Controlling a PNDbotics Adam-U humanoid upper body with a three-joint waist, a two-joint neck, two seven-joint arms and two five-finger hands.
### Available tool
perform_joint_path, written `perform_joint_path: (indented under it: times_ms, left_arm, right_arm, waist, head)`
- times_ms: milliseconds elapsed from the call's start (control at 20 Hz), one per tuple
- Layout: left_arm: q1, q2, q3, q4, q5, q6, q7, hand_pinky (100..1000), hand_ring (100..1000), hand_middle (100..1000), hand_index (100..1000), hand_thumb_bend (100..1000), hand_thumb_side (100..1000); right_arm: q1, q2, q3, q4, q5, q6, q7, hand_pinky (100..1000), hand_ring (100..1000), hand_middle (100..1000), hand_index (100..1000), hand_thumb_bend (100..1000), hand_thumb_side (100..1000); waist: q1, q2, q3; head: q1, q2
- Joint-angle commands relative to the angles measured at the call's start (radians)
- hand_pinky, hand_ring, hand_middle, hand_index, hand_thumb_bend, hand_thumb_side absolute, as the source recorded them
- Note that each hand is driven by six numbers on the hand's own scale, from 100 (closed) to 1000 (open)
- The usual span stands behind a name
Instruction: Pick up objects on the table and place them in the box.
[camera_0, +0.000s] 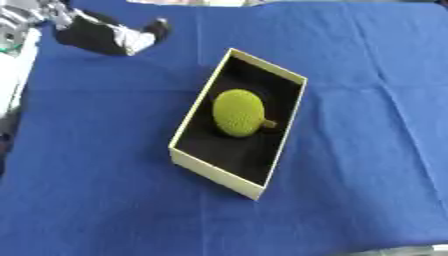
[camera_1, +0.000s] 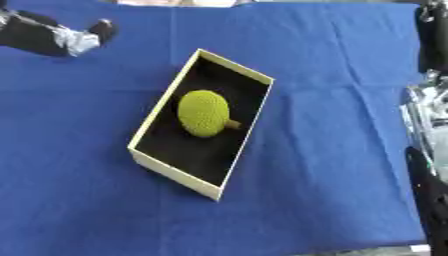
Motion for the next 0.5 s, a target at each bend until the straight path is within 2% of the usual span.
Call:
perform_joint_path:
  times_ms: [50,100,200,300,500]
  left_arm:
    - [0.003,0.089,0.090,-0.090,0.054,0.049,0.053,813,653,783,715,336,100]
    - [0.014,0.113,0.116,-0.115,0.069,0.065,0.069,813,661,784,721,472,100]
    - [0.040,0.162,0.168,-0.167,0.101,0.097,0.101,808,679,789,734,503,100]
    - [0.070,0.206,0.218,-0.217,0.132,0.124,0.131,807,688,792,741,511,100]
    - [0.157,0.286,0.314,-0.307,0.191,0.171,0.191,816,694,800,736,469,100]
  right_arm:
    - [-0.006,-0.033,-0.009,-0.016,0.008,-0.010,0.000,778,720,622,795,100,507]
    - [-0.005,-0.035,-0.009,-0.016,0.009,-0.011,0.000,778,720,622,795,100,504]
    - [-0.005,-0.040,-0.008,-0.016,0.010,-0.015,0.000,777,721,622,795,100,499]
    - [-0.006,-0.042,-0.008,-0.016,0.011,-0.019,0.001,777,721,622,795,100,497]
    - [-0.010,-0.051,-0.007,-0.016,0.015,-0.028,-0.001,777,729,627,794,100,491]
  waist:
    - [0.000,-0.028,0.005]
    - [-0.001,-0.029,0.007]
    - [-0.003,-0.029,0.011]
    - [-0.004,-0.028,0.013]
    - [-0.005,-0.023,0.019]
  head:
    - [-0.006,0.008]
    - [-0.007,0.008]
    - [-0.007,0.007]
    - [-0.005,0.003]
    - [-0.006,-0.007]
